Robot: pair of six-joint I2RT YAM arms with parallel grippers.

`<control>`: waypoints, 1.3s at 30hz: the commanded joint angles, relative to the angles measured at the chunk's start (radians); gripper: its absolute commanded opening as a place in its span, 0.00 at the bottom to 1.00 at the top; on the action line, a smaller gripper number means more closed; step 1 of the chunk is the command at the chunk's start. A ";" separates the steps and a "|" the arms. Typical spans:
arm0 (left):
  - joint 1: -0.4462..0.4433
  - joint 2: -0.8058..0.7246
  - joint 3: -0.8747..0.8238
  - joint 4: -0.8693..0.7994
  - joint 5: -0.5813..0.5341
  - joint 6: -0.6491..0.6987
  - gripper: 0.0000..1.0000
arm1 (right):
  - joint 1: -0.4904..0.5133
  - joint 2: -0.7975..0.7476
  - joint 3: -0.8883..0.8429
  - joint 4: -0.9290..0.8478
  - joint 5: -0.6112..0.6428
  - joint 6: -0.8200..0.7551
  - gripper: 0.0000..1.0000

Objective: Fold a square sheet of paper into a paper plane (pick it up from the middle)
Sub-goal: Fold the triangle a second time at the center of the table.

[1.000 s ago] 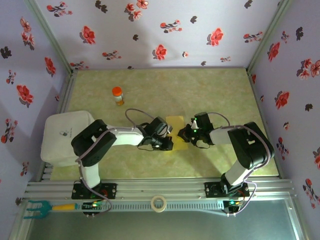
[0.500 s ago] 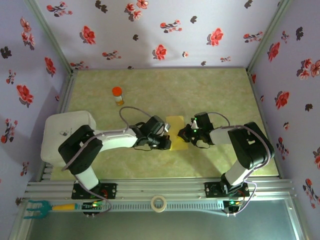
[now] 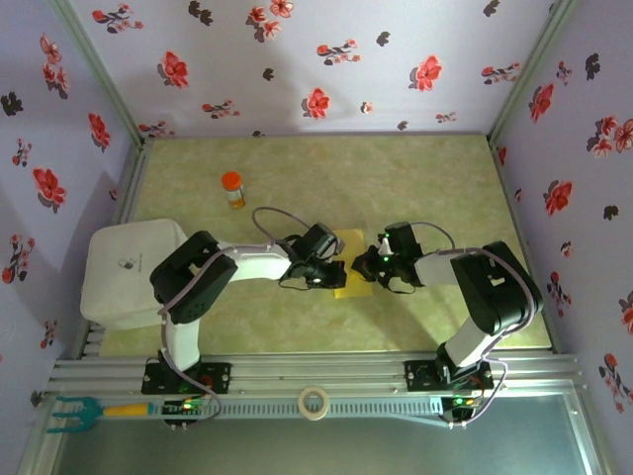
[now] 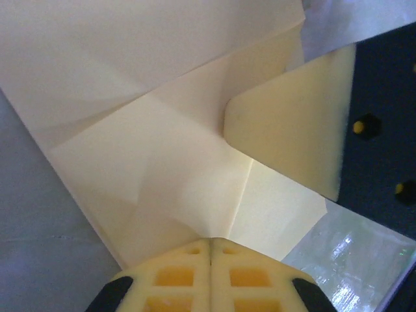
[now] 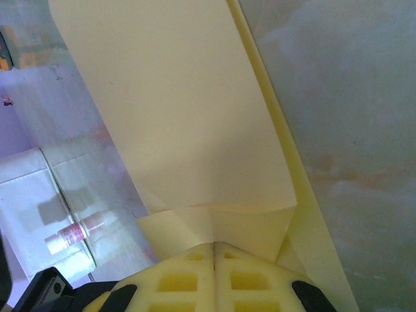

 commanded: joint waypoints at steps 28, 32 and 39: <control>0.003 0.002 -0.128 -0.003 -0.030 -0.019 0.00 | -0.074 0.023 0.076 -0.183 0.033 -0.112 0.00; 0.003 0.004 -0.127 -0.003 -0.027 -0.018 0.00 | -0.132 0.033 0.107 -0.239 0.060 -0.139 0.00; 0.003 0.006 -0.125 -0.003 -0.025 -0.015 0.00 | -0.181 0.006 0.149 -0.267 0.033 -0.155 0.00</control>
